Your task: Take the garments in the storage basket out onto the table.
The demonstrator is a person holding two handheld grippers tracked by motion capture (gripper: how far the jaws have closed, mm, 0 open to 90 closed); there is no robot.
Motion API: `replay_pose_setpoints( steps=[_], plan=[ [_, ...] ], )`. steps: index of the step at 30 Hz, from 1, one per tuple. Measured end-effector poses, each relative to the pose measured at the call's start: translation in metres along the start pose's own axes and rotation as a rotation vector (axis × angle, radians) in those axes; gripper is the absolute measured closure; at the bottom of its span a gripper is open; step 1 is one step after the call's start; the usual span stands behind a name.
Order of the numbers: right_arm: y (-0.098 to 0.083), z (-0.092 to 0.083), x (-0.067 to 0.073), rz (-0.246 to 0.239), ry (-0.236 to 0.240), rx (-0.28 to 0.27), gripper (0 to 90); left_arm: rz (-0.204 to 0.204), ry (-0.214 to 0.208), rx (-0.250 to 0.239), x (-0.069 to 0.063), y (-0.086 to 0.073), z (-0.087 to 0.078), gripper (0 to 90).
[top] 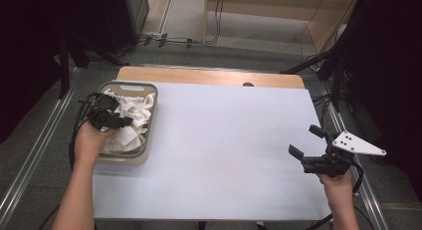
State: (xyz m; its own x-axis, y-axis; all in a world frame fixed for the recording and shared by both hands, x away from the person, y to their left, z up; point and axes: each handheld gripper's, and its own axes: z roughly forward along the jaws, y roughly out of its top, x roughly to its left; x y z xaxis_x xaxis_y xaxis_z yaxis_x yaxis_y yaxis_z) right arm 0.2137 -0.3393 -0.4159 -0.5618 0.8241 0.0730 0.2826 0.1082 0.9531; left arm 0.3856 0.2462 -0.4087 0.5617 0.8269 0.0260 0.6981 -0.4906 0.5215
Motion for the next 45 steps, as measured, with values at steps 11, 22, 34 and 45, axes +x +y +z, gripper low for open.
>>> replay_pose_setpoints(
  steps=[11,22,34,45],
  plan=[
    [0.0,0.0,0.0,-0.001,0.0,0.001,0.0,0.056,-0.038,-0.113,0.0,-0.003,-0.011,65.7],
    [-0.001,0.0,-0.001,0.005,-0.001,0.004,0.0,0.097,-0.078,-0.21,-0.004,0.0,-0.024,65.8],
    [-0.001,-0.001,-0.002,0.011,-0.004,0.0,0.0,0.139,-0.148,-0.295,-0.01,0.006,-0.037,65.8],
    [-0.002,-0.001,-0.003,0.013,-0.006,-0.001,0.0,0.155,-0.205,-0.378,-0.017,0.012,-0.045,65.8]
  ],
)
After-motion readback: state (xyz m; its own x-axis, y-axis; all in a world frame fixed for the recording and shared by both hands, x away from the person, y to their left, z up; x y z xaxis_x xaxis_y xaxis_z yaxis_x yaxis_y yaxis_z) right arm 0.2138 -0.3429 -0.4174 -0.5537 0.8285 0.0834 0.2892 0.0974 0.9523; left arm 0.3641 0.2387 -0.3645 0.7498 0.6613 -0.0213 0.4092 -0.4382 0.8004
